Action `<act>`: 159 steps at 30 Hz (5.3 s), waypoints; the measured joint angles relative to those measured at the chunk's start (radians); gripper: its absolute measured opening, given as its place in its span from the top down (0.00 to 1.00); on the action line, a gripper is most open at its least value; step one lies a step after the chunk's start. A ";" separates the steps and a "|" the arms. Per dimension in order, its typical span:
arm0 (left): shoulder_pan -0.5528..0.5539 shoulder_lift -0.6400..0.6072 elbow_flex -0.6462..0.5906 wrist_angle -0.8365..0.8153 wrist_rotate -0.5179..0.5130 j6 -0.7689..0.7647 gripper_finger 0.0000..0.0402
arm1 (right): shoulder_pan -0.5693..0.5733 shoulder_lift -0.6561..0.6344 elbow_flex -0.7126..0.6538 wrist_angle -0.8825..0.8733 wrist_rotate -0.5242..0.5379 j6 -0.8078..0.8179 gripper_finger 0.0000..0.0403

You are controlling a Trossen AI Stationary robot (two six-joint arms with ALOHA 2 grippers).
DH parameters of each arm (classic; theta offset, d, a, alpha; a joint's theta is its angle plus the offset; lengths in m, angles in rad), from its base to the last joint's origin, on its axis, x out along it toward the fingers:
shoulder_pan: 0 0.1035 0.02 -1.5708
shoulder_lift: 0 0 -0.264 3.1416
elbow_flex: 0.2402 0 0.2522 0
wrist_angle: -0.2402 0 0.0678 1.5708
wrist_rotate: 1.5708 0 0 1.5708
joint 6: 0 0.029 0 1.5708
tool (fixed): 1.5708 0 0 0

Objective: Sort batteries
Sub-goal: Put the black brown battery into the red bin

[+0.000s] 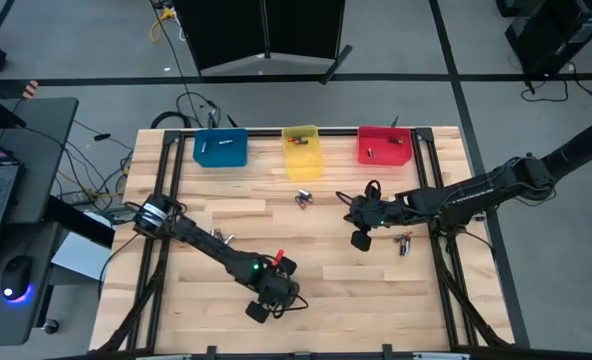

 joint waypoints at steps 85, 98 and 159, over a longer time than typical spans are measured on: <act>0.332 0.003 -0.315 1.782 0.012 -0.362 0.79 | 0.235 0.000 -0.349 1.357 0.114 -0.218 0.85; 0.332 0.002 -0.316 1.629 -0.038 -0.077 0.66 | 0.169 -0.053 -0.349 1.375 0.122 -0.313 0.85; 0.409 -0.333 -0.795 1.648 -0.114 0.050 0.97 | -1.111 0.564 0.405 -0.392 -0.048 -0.326 0.85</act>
